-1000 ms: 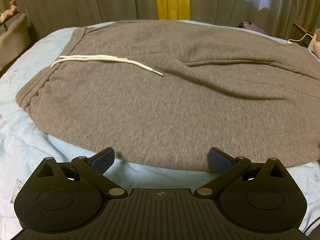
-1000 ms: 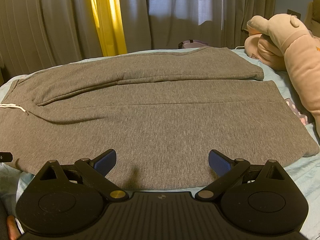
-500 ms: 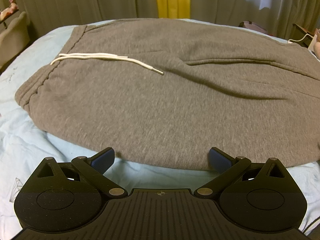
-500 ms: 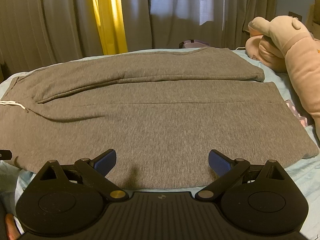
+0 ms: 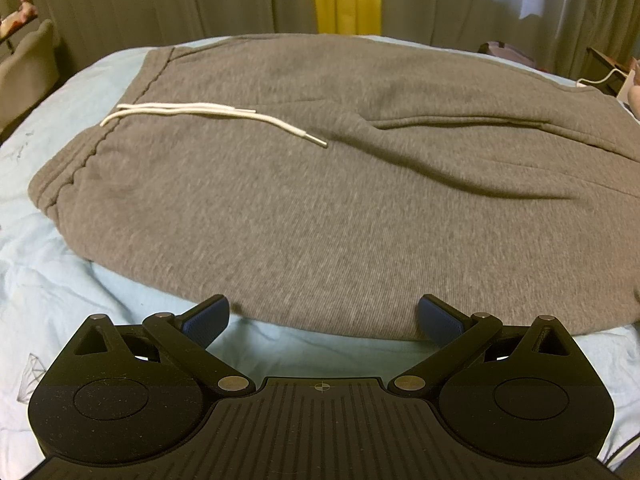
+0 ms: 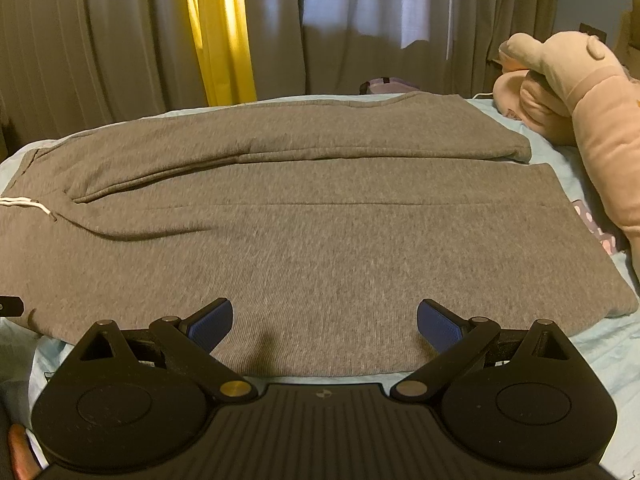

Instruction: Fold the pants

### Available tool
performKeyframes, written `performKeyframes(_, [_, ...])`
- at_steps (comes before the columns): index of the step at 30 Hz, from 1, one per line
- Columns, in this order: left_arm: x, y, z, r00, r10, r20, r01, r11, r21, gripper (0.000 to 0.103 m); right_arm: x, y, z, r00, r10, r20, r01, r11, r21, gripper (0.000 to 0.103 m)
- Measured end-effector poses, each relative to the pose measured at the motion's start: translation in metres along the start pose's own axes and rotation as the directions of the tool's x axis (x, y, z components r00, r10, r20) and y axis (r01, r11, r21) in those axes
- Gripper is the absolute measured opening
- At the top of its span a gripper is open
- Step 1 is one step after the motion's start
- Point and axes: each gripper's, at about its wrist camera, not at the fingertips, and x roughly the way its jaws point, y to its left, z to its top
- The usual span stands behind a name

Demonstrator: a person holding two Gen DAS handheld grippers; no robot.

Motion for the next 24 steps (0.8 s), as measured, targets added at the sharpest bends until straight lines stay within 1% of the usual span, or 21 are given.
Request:
performKeyframes(14, [0.001, 0.003, 0.001, 1.000, -0.005, -0.001, 0.005, 1.000, -0.018, 0.103, 0.010, 0.002, 0.002, 0.999, 0.018, -0.029, -0.017, 1.000, 0.011, 0.099])
performKeyframes(24, [0.005, 0.002, 0.002, 1.000, -0.009, -0.015, 0.008, 1.000, -0.015, 0.103, 0.027, -0.004, 0.005, 0.995, 0.020, -0.093, -0.014, 0.998, 0.067, 0.099])
